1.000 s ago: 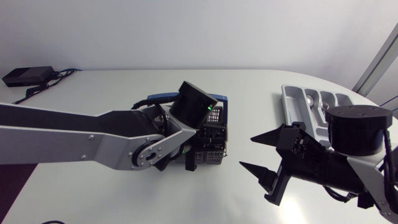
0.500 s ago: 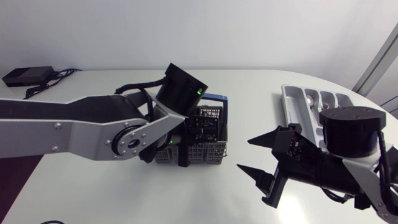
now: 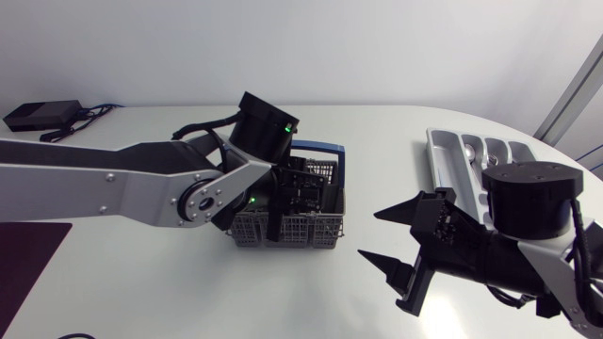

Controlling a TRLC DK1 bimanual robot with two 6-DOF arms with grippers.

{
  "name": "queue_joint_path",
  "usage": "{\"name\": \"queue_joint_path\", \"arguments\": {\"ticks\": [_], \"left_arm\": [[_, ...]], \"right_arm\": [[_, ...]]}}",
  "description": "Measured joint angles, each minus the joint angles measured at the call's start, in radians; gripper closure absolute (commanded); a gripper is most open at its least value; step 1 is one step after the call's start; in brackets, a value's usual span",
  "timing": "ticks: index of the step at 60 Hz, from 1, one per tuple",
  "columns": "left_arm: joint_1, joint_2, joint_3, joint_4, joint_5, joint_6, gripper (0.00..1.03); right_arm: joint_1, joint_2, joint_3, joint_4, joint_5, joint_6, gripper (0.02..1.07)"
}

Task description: Sort the cutlery from the basket into the organizer compartments.

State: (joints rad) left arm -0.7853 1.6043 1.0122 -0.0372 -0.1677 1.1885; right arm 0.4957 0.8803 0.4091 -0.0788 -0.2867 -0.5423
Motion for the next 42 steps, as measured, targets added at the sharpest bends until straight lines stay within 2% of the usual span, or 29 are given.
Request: {"name": "queue_joint_path", "arguments": {"ticks": [5, 29, 42], "left_arm": [[0.010, 0.007, -0.002, 0.003, 0.011, 0.015, 0.69], [0.045, 0.027, -0.003, 0.008, 0.068, 0.069, 0.70], [0.046, 0.053, -0.003, 0.014, 0.097, 0.069, 0.79]], "right_arm": [[0.000, 0.000, 0.000, 0.000, 0.000, 0.000, 0.24], [0.000, 0.000, -0.001, 0.000, 0.000, 0.000, 0.24], [0.000, 0.000, -0.002, 0.000, 0.000, 0.000, 0.24]]}}
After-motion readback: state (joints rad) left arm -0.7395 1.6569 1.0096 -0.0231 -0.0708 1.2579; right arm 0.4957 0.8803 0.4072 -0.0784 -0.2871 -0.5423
